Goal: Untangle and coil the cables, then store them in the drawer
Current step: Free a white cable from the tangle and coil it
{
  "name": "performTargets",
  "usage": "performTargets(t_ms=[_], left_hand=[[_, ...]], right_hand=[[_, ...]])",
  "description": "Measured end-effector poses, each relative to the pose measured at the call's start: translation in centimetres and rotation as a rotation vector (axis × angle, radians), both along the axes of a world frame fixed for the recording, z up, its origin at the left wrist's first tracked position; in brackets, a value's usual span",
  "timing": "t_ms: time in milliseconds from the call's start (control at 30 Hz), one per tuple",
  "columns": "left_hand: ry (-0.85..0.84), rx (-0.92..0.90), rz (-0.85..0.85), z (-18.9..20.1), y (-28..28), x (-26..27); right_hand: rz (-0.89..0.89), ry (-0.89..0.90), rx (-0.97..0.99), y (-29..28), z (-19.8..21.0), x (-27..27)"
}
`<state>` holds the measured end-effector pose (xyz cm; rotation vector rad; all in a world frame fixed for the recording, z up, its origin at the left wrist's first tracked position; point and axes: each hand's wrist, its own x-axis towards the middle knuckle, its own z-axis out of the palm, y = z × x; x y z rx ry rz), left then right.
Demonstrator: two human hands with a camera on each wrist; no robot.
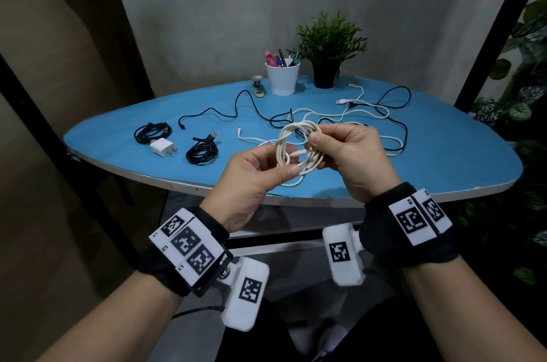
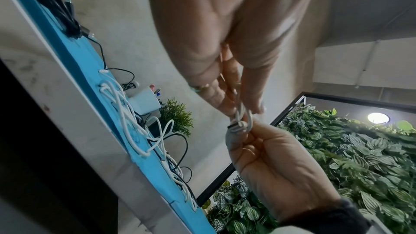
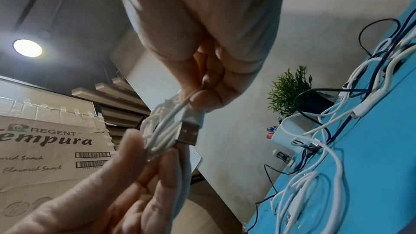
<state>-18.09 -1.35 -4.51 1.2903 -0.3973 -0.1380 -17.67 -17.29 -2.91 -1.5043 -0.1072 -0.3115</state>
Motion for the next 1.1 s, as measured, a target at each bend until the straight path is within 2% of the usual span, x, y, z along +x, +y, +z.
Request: performTargets(t_ms=[333, 467, 600, 800, 1100], left_hand=[[0.0, 0.005, 0.017, -0.3, -0.1, 0.1], [0.006, 0.11, -0.005, -0.4, -0.1, 0.3], [0.049, 0.16, -0.058, -0.1, 0.3, 0.3], [0.038, 0.232, 0.002, 0.0, 0.7, 0.4], [0.134, 0.059, 0.044, -0.2, 0.1, 0.2]], right_hand=[[0.019, 0.006, 0.086, 0.5, 0.3, 0.1], [0.019, 0.004, 0.082, 0.6, 0.0, 0.1], [0.014, 0.005, 0.055, 0.8, -0.4, 0.0], [0.039, -0.054, -0.079, 1.1, -0.4, -0.1], [0.111, -0.139, -0.214, 0.6, 0.0, -0.5]])
